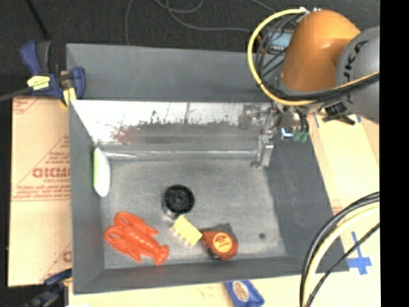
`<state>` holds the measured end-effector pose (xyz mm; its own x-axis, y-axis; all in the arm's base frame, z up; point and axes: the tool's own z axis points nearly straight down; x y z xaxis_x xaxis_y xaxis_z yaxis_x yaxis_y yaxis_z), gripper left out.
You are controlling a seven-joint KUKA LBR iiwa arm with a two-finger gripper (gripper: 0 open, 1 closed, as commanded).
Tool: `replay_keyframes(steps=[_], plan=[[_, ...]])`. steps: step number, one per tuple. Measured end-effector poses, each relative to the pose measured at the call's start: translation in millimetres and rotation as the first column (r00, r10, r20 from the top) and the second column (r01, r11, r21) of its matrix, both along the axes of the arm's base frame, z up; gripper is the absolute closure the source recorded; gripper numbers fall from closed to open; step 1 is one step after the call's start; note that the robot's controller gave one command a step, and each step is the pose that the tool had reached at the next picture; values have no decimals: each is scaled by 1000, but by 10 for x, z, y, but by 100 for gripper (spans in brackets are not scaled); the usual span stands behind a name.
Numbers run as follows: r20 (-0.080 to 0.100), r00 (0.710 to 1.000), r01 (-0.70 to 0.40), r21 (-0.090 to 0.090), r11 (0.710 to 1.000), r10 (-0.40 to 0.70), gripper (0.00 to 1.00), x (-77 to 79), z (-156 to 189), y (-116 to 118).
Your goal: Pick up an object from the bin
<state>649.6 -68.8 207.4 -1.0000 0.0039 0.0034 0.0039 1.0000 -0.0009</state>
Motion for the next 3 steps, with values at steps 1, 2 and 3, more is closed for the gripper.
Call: replay_keyframes(steps=[1, 2, 3], plan=[[8, 1000, -1, -1, 1000, 1, 0, 15, 54, -1], [13, 1000, -28, -2, 1000, 28, 0, -96, -390, 347], [-1, 998, 61, 2, 998, -61, 0, -257, -493, 741]])
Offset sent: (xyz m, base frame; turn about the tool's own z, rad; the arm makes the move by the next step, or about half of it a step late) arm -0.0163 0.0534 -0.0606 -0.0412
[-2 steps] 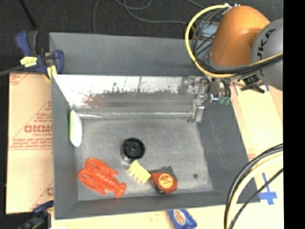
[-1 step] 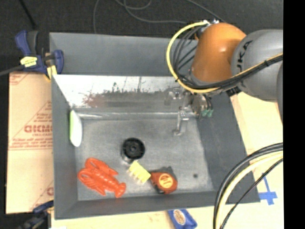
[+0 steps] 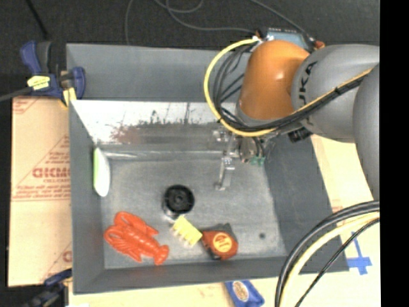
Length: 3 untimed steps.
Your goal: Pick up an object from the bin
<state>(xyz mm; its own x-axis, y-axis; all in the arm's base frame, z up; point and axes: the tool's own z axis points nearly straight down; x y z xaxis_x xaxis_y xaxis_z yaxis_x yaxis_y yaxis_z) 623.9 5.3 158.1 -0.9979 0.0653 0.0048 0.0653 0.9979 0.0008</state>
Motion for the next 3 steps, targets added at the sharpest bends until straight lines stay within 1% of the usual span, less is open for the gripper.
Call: replay_keyframes(steps=[1, 2, 3], plan=[[15, 997, 78, 2, 997, -78, 0, -224, -107, 221], [14, 999, 52, -1, 999, -52, 0, -150, -648, 565], [11, 990, -143, -2, 990, 143, 0, -301, -874, 669]])
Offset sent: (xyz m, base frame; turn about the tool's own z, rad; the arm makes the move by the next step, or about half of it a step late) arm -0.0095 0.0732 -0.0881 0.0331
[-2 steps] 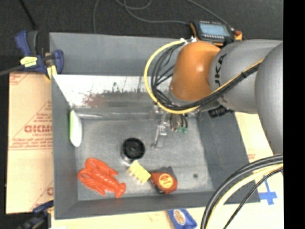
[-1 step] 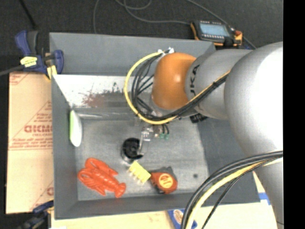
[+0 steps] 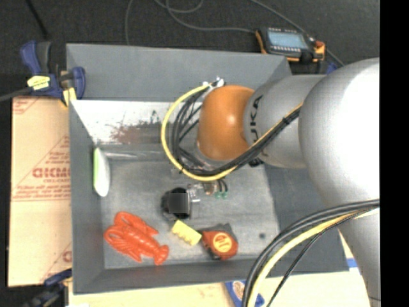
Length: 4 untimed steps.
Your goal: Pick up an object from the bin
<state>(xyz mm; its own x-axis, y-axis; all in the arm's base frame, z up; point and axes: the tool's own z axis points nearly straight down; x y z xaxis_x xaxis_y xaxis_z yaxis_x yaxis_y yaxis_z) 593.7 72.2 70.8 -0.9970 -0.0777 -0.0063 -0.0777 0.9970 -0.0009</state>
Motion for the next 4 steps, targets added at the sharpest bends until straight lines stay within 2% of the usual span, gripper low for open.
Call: replay_keyframes(steps=[1, 2, 3, 4], plan=[[0, 987, -162, 0, 987, 162, 0, -307, 6, 7], [-1, 997, -71, 3, 997, 71, 100, -717, 11, 204], [-1, 997, -72, 3, 997, 72, 100, -717, 11, 204], [-12, 997, -73, -1, 997, 73, 100, -708, 481, 58]])
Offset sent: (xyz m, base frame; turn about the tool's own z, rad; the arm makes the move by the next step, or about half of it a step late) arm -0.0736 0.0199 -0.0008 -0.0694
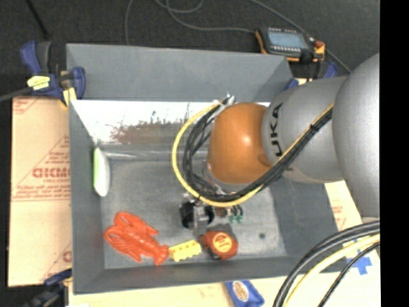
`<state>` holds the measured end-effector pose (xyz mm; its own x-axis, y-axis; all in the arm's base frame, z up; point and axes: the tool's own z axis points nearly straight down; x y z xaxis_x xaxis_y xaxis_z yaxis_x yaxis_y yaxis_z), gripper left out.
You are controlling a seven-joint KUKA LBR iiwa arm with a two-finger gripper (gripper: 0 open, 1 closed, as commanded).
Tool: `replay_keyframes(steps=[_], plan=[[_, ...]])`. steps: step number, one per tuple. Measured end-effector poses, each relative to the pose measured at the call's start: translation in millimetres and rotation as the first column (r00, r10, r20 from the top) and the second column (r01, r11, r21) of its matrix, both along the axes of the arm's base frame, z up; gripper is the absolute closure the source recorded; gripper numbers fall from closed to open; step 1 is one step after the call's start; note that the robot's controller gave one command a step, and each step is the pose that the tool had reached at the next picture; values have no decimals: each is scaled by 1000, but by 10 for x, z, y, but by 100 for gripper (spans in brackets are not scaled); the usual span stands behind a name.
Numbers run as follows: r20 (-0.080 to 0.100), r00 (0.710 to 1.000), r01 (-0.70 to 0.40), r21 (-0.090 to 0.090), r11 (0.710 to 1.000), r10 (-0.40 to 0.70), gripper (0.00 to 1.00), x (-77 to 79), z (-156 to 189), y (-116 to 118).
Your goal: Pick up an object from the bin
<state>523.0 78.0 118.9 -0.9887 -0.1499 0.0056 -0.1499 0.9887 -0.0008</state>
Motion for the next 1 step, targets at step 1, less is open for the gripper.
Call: replay_keyframes(steps=[1], plan=[[20, 1000, 5, 2, 1000, -5, 100, 195, 173, -150]])
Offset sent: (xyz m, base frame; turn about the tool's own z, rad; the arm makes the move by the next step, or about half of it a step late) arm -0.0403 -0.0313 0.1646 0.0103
